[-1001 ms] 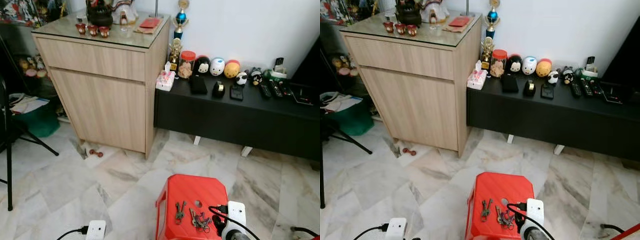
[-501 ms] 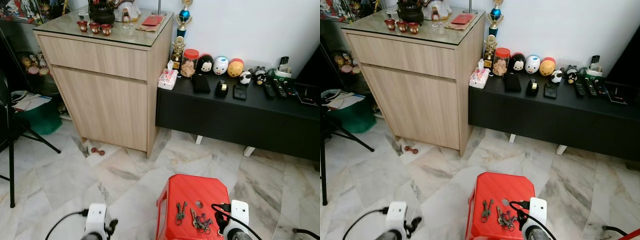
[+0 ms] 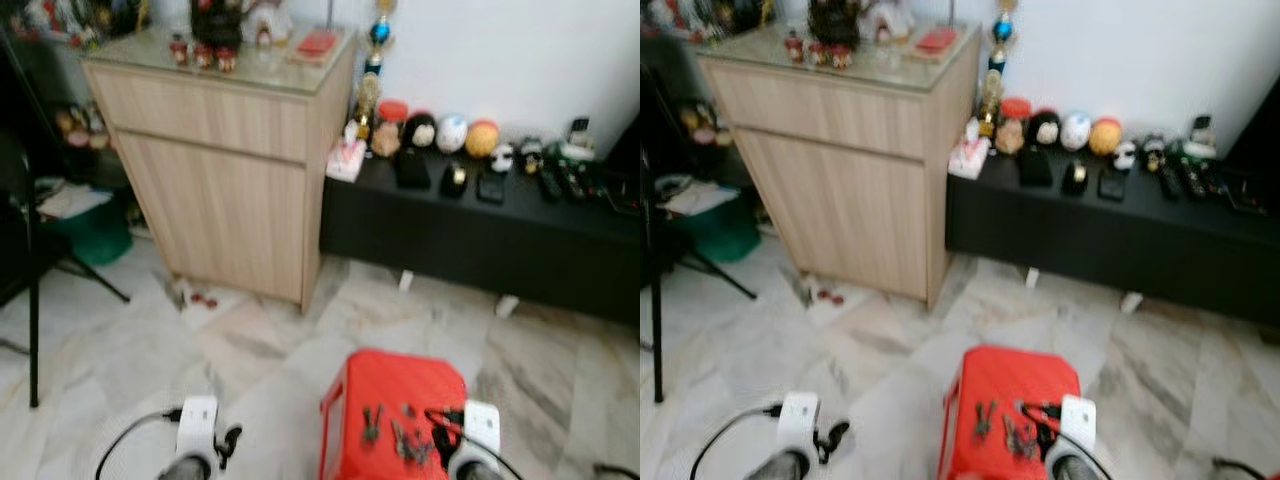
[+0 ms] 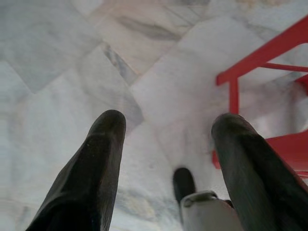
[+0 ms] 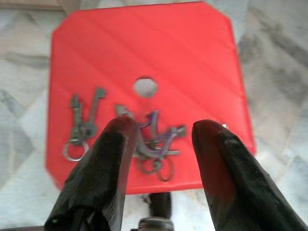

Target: Hang keys on a hook

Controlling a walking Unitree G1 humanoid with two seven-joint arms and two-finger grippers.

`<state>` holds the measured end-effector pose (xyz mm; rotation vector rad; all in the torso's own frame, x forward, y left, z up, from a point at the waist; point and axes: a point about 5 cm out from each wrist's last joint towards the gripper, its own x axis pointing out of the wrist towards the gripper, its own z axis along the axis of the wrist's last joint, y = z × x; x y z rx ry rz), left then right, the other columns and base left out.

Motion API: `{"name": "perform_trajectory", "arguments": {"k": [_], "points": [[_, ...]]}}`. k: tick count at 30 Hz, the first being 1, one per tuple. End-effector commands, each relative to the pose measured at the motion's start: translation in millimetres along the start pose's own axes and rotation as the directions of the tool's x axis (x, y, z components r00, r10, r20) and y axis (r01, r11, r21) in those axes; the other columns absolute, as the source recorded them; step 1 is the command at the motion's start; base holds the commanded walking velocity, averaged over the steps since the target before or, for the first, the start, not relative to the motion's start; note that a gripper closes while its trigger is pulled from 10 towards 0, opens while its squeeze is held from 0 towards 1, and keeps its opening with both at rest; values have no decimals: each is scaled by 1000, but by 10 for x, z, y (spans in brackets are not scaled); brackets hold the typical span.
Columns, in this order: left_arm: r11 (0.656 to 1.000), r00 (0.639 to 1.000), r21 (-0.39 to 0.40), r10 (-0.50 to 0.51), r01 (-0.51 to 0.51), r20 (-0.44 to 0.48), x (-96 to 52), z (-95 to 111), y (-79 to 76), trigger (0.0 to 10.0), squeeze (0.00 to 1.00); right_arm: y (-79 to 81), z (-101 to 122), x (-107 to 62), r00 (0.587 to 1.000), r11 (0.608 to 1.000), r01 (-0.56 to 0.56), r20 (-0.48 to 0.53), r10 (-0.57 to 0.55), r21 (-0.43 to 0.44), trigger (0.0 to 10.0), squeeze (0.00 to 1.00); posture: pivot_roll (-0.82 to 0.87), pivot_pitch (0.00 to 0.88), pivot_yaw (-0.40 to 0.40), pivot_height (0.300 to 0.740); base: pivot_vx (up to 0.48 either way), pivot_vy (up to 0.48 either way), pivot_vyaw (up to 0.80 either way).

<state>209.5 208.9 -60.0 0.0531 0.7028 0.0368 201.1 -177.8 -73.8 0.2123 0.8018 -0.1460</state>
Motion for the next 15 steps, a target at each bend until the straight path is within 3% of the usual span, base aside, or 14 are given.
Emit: {"name": "perform_trajectory", "arguments": {"k": [1, 15], "points": [[1000, 1000, -6, -19, 19, 20, 11, 31, -60, 10000, 0, -77, 0, -10, 1000, 1000, 23, 2, -23, 8, 10000, 0, 50, 0, -67, 740, 0, 0, 0], [1000, 999, -4, -31, 31, 34, 18, 53, -109, 10000, 0, -78, 8, -11, 1000, 1000, 26, 15, -26, 14, 10000, 0, 52, 0, -68, 740, 0, 0, 0]]}}
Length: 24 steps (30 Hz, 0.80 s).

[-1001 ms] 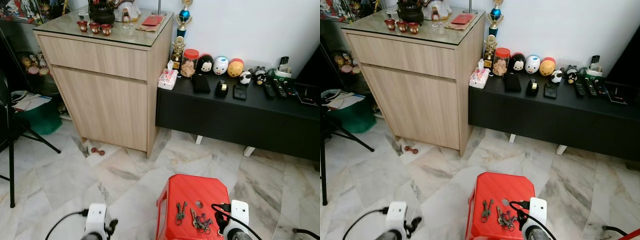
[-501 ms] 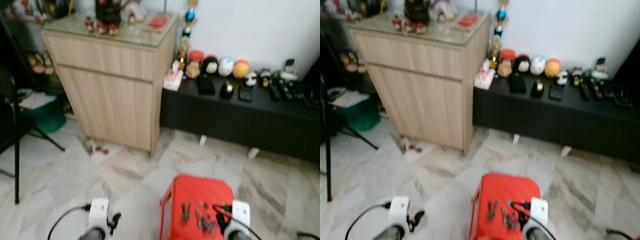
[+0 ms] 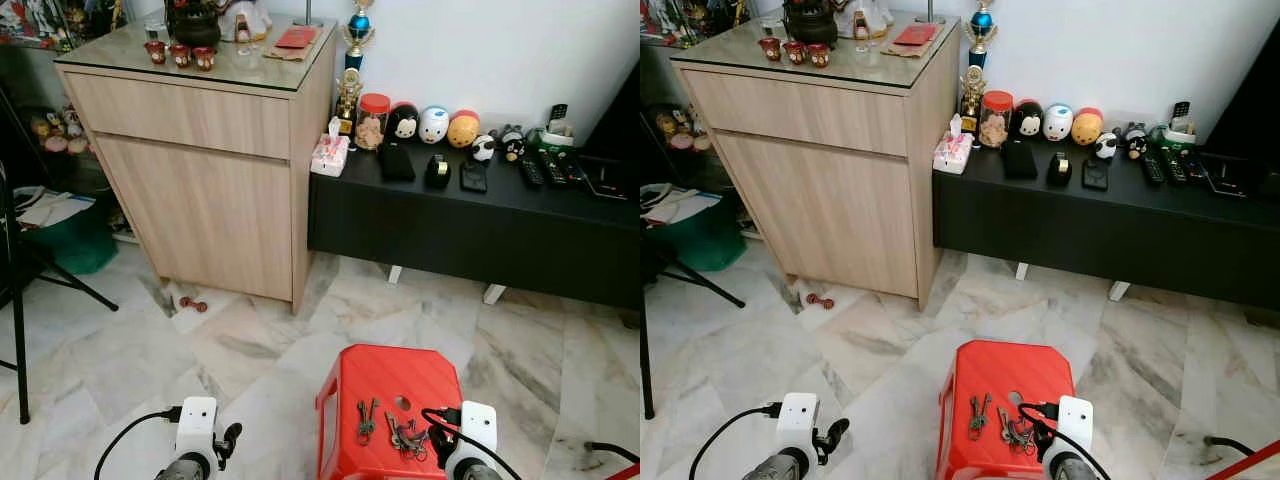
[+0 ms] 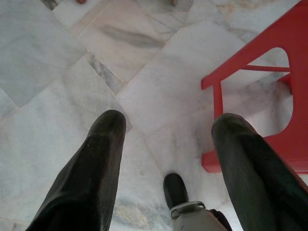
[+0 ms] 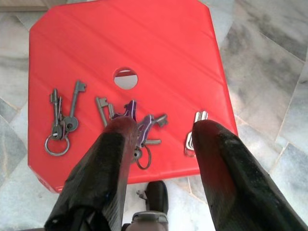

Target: Hang keys on a hook

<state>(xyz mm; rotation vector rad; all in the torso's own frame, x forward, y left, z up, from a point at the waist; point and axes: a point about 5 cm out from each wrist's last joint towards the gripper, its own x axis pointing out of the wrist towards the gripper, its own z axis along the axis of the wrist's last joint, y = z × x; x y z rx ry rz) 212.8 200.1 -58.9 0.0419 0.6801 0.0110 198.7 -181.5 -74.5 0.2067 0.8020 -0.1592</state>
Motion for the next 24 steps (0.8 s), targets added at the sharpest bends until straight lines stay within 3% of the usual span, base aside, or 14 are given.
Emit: {"name": "perform_trajectory", "arguments": {"k": [1, 9, 10, 11, 12, 15, 18, 24], "points": [[1000, 1000, -4, -3, 3, 11, 6, 20, -21, 10000, 0, -37, 20, -2, 1000, 1000, 12, 14, -12, 14, 10000, 0, 52, 0, -68, 740, 0, 0, 0], [999, 1000, -38, 12, -12, 10, 2, 11, -2, 10000, 0, -56, 151, -21, 986, 999, 45, 163, -39, -30, 10000, 0, 47, 0, -65, 740, 0, 0, 0], [999, 1000, -40, 15, -14, 8, 0, 6, 8, 10000, 0, -51, 253, -14, 976, 999, 41, 214, -35, -21, 10000, 0, 45, 0, -64, 740, 0, 0, 0], [999, 1000, -44, 17, -17, 4, -4, -2, 22, 10000, 0, -32, 560, -2, 939, 999, 29, 344, -17, -28, 10000, 0, 45, 0, -64, 740, 0, 0, 0], [999, 1000, -44, 17, -17, 4, -4, -2, 22, 10000, 0, -32, 560, -2, 939, 999, 29, 344, -17, -28, 10000, 0, 45, 0, -64, 740, 0, 0, 0], [999, 1000, -46, 18, -18, 1, -7, -8, 33, 10000, 0, 7, 786, -37, 886, 998, 12, 463, 17, -60, 10000, 0, 37, 0, -58, 740, 0, 0, 0], [999, 1000, -48, 17, -17, 1, -8, -12, 34, 10000, 0, 54, 874, -96, 839, 989, 16, 540, 67, -149, 10000, 0, 34, 0, -58, 740, 0, 0, 0], [996, 994, -85, 43, -35, 101, 7, 145, 103, 10000, 0, 54, 911, -194, 779, 987, 18, 621, 85, -158, 10000, 0, 19, 0, -55, 740, 0, 0, 0]]}}
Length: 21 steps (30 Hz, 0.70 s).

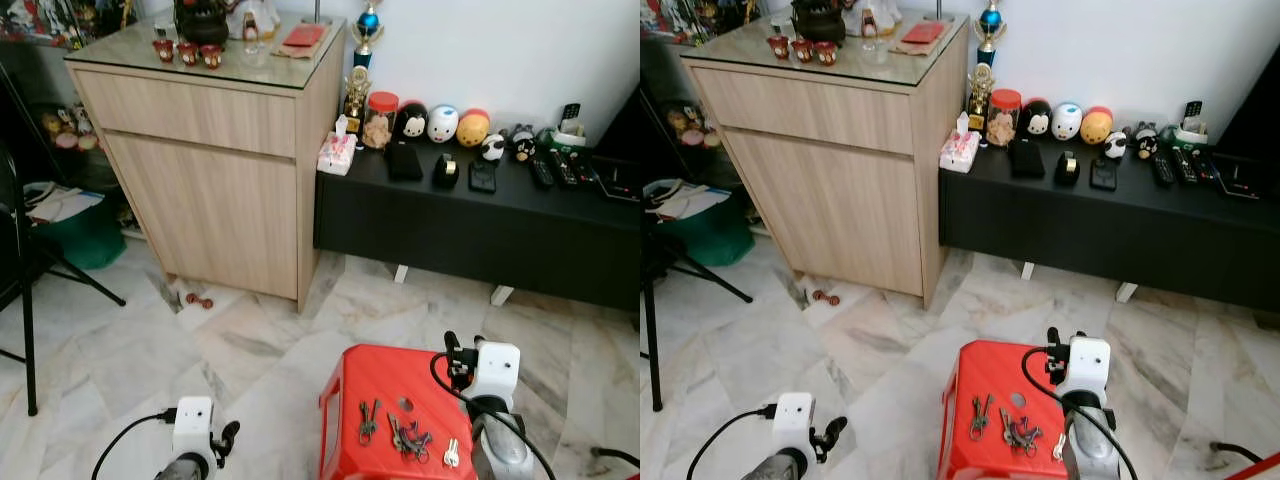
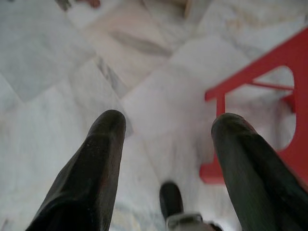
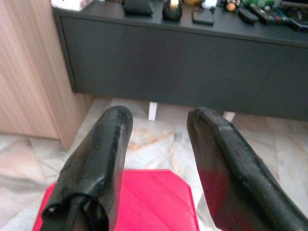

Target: Hang keys on a hook

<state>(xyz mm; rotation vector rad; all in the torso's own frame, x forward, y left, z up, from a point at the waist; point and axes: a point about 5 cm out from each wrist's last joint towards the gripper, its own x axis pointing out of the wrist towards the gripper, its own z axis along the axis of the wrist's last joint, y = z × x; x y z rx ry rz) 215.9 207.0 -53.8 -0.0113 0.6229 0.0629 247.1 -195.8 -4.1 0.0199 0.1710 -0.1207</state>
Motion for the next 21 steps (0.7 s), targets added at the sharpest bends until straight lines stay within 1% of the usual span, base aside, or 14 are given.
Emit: {"name": "perform_trajectory", "arguments": {"k": [1, 2, 3, 5, 6, 8, 10, 11, 13, 14, 17, 19, 20, 21], "points": [[1000, 997, -18, 6, -5, 71, 25, 134, 34, 10000, 0, -14, 71, 10, 999, 1000, -1, 43, 1, -8, 10000, 0, 20, 0, -55, 740, 0, 0, 0], [1000, 997, -18, 6, -5, 71, 25, 134, 34, 10000, 0, -14, 71, 10, 999, 1000, -1, 43, 1, -8, 10000, 0, 20, 0, -55, 740, 0, 0, 0], [1000, 986, -17, 3, 0, 164, 50, 311, 62, 10000, 0, -13, 81, -19, 998, 1000, -6, 56, 7, -10, 10000, 0, 20, 0, -60, 740, 0, 0, 0], [1000, 966, -24, 4, 2, 258, 63, 500, 94, 10000, 0, -1, 68, -48, 998, 1000, -17, 54, 18, -21, 10000, 0, 25, 0, -62, 740, 0, 0, 0], [1000, 960, -28, 5, 3, 281, 65, 548, 102, 10000, 0, 1, 62, -56, 998, 1000, -18, 53, 19, -23, 10000, 0, 26, 0, -62, 740, 0, 0, 0], [1000, 937, -29, 4, 6, 350, 59, 688, 128, 10000, 0, -5, 54, -69, 999, 1000, -10, 51, 11, -19, 10000, 0, 29, 0, -63, 740, 0, 0, 0], [1000, 903, 19, -15, 8, 430, 24, 836, 156, 10000, 0, -33, 53, -93, 998, 1000, 20, 51, -20, 1, 10000, 0, 32, 0, -64, 740, 0, 0, 0], [1000, 887, 13, -16, 11, 462, -1, 881, 172, 10000, 0, -37, 68, -104, 998, 1000, 20, 59, -19, -2, 10000, 0, 31, 0, -64, 740, 0, 0, 0], [1000, 870, 13, -20, 15, 492, -41, 916, 189, 10000, 0, -33, 94, -116, 997, 1000, 19, 72, -19, 0, 10000, 0, 29, 0, -63, 740, 0, 0, 0], [1000, 852, 11, -24, 21, 523, -98, 933, 200, 10000, 0, -21, 122, -135, 996, 1000, 13, 89, -14, 12, 10000, 0, 28, 0, -62, 740, 0, 0, 0], [999, 837, 8, -33, 34, 546, -190, 902, 184, 10000, 0, 6, 159, -164, 994, 1000, -3, 113, 2, 13, 10000, 0, 27, 0, -63, 740, 0, 0, 0], [999, 838, 11, -41, 42, 544, -226, 863, 166, 10000, 0, 8, 164, -176, 993, 1000, 0, 117, -1, 15, 10000, 0, 26, 0, -63, 740, 0, 0, 0], [999, 844, 14, -41, 39, 534, -255, 802, 163, 10000, 0, 7, 139, -184, 995, 1000, 3, 103, -5, 16, 10000, 0, 27, 0, -63, 740, 0, 0, 0], [1000, 849, -5, -20, 27, 529, -270, 764, 182, 10000, 0, 4, 130, -185, 995, 1000, 6, 98, -8, 20, 10000, 0, 34, 0, -66, 740, 0, 0, 0]]}}
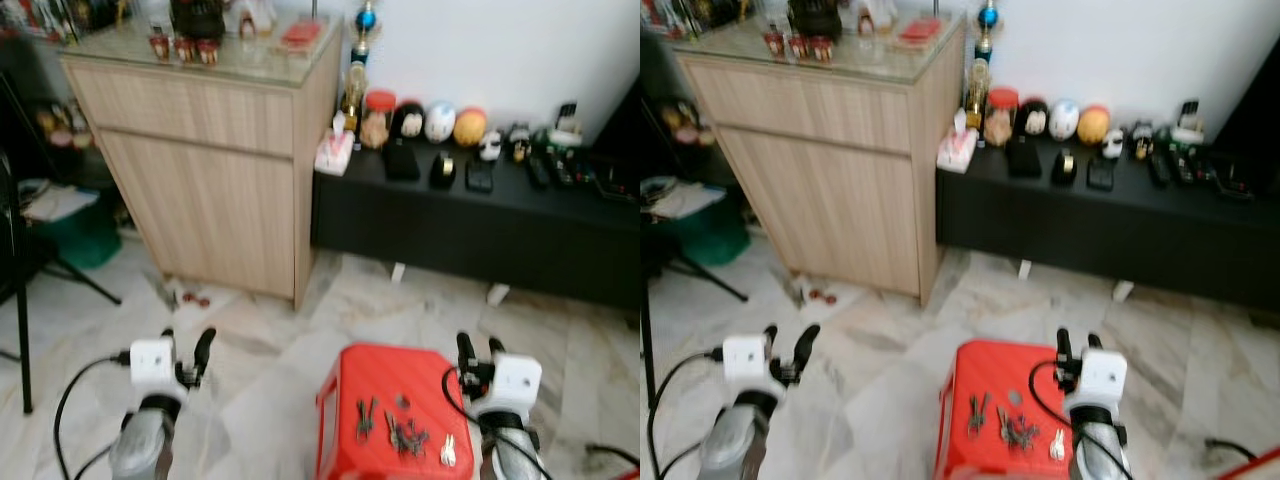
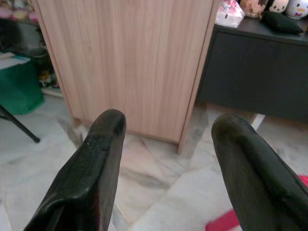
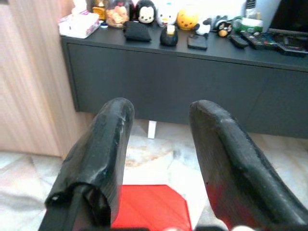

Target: Hang keys on a hook

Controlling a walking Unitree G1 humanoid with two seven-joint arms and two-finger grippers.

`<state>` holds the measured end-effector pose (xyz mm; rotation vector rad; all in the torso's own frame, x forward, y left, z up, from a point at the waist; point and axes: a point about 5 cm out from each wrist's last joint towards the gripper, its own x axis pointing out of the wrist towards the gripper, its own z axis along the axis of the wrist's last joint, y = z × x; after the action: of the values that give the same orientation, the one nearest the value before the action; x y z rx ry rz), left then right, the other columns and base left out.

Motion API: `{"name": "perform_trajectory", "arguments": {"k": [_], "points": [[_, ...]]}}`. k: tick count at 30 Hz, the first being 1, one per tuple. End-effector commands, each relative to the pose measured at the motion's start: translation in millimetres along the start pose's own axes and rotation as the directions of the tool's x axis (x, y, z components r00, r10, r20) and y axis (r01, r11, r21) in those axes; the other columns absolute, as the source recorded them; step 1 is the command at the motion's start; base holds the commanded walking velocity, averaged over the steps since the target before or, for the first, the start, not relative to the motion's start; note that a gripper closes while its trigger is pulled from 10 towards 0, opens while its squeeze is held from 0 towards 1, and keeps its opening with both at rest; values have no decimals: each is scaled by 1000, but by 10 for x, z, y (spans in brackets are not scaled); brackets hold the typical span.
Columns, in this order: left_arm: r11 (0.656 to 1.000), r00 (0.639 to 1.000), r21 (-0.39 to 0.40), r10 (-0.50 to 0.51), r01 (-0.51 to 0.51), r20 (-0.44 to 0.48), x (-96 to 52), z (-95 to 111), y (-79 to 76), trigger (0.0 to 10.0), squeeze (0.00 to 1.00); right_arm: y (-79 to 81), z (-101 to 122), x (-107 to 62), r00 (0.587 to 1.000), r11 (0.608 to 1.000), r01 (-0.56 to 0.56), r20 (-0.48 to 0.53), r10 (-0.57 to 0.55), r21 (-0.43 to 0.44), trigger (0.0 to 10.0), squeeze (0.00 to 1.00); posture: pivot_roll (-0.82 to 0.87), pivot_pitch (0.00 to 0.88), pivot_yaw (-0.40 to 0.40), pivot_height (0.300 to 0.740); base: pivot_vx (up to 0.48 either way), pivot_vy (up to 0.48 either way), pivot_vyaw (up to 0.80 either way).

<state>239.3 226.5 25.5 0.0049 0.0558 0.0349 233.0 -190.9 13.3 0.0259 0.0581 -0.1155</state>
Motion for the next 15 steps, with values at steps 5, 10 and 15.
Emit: {"name": "perform_trajectory", "arguments": {"k": [5, 10, 15], "points": [[999, 999, -36, 33, -34, -18, -69, -32, 19, 10000, 0, -29, -12, -13, 1000, 1000, 14, -24, -14, 7, 10000, 0, 40, 0, -74, 740, 0, 0, 0], [997, 1000, -71, 17, -16, 10, 105, 118, -60, 10000, 0, -69, 0, 26, 996, 998, 64, -58, -63, 10, 10000, 0, 42, 0, -67, 740, 0, 0, 0], [997, 1000, -74, -15, 16, 7, 101, 124, -144, 10000, 0, -58, -16, 48, 993, 997, 81, -87, -79, 16, 10000, 0, 41, 0, -65, 727, 0, 0, 0]]}}
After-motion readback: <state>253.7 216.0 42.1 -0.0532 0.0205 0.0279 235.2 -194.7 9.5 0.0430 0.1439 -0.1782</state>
